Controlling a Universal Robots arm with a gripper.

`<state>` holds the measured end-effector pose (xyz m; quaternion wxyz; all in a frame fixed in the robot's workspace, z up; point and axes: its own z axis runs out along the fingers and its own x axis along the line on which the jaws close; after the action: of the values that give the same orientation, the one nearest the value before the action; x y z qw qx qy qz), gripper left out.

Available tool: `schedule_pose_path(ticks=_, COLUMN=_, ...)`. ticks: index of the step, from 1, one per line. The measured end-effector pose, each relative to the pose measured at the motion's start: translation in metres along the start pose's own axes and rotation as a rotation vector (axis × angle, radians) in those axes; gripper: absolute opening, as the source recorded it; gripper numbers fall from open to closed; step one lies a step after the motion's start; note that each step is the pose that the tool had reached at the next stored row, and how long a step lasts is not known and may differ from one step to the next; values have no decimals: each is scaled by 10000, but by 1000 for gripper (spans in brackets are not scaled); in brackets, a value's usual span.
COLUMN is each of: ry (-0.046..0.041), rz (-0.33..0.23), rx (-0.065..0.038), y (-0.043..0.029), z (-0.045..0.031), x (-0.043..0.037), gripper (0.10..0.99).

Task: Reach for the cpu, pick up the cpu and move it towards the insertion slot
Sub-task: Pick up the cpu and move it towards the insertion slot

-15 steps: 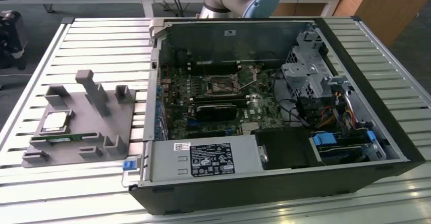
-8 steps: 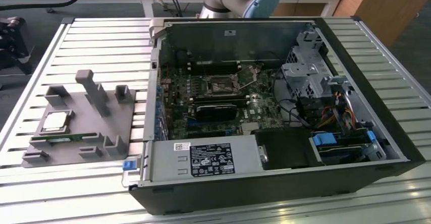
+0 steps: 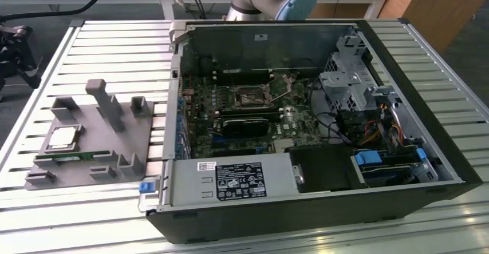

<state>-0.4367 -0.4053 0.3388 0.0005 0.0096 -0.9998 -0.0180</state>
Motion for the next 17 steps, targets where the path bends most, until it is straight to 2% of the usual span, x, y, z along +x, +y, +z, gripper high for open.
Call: schedule_pose_path(ticks=17, ry=-1, rz=-1, rx=0, y=-4, z=108, x=0, gripper=592)
